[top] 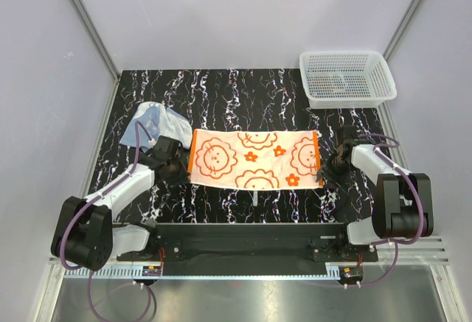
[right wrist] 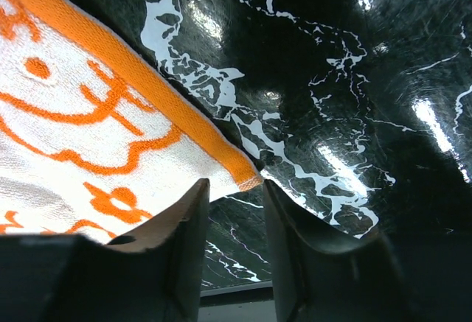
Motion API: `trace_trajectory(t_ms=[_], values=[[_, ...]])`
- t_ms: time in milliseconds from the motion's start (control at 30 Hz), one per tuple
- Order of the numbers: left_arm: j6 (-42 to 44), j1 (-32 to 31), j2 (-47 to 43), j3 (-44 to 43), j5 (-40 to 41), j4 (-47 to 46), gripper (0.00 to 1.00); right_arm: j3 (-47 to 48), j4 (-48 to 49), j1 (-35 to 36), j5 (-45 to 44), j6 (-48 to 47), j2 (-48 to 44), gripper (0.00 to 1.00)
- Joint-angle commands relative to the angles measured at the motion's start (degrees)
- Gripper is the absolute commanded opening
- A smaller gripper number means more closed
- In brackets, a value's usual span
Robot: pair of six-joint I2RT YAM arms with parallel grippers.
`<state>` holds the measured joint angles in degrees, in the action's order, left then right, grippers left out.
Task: Roll the towels
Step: Fold the towel
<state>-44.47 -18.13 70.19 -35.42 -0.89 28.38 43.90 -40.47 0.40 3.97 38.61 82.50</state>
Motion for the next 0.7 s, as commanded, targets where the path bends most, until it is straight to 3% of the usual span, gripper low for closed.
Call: trace_trajectory(t_ms=[0, 100, 467, 667], values=[[1.75, 0.73, -0.85, -0.18, -2.10, -2.71, 0.00, -0.13, 0.48, -0.05, -0.71, 1.47, -0.15, 0.41], [2.10, 0.90, -0.23, -0.26, -2.63, -3.15, 0.00, -0.13, 0.39, -0.05, -0.80, 1.56, 0.64, 0.37], [2.28, 2.13, -1.02, 0.17, -3.86, -3.68, 0.00, 0.84, -0.31, -0.05, -1.51, 1.73, 3.72, 0.41], [2.81, 2.75, -0.85, 0.53, -4.39, -4.03, 0.00, 1.28, -0.22, -0.05, -2.03, 1.82, 4.60, 0.26]])
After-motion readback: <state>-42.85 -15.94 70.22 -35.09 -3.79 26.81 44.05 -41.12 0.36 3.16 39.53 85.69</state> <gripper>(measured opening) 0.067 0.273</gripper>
